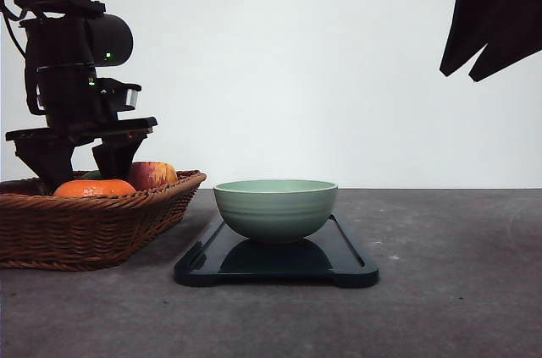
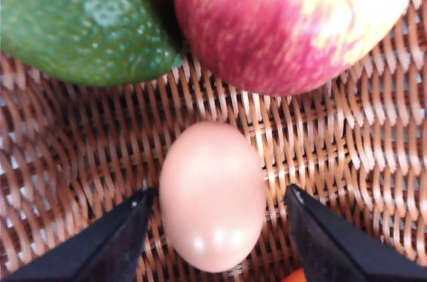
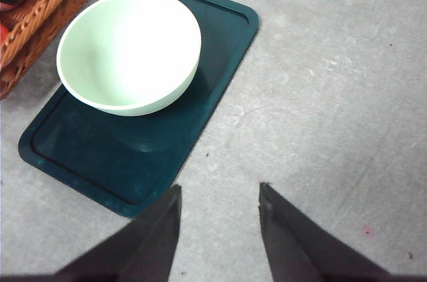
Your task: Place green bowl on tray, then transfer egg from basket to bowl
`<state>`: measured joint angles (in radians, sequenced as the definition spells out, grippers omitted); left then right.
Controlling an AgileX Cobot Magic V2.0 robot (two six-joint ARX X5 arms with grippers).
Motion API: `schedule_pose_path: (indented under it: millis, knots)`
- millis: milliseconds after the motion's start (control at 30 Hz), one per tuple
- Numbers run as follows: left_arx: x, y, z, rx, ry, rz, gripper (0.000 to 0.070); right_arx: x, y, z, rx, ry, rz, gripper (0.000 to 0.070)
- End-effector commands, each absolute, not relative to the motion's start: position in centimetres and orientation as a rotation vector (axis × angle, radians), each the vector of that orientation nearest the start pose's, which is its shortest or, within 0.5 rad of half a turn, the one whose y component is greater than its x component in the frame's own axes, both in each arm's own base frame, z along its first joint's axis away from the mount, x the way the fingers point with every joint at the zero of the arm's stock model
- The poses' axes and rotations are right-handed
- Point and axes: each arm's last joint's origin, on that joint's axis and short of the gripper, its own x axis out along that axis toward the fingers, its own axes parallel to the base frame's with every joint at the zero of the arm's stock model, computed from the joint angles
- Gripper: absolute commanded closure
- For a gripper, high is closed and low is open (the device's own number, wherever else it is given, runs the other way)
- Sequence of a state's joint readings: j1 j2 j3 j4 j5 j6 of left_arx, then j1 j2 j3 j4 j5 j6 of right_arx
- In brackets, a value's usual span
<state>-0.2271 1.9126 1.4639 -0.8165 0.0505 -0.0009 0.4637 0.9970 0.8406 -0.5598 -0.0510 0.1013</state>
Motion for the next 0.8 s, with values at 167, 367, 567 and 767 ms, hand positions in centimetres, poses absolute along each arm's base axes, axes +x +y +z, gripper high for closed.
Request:
schedule_pose_path:
  millis: [167,367,567,767]
  knots:
    - [38.0,-9.0,20.4,0.107,1.267,-0.232,0.0449,18.1,9.3,28.5,-0.048,0.728,0.455,0.0472]
    - [38.0,-9.0,20.5,0.100,1.268,-0.227,0.0449,18.1,9.3,28.5,-0.038,0.730,0.451,0.0472]
    - [37.8,-9.0,20.8,0.098,1.266,-0.227,0.0449,18.1,9.3,28.5,-0.038,0.731,0.451,0.0472]
    - [37.1,-8.8,23.0,0.092,1.208,-0.231,0.0449,18.1,9.3,28.5,-0.038,0.731,0.451,0.0472]
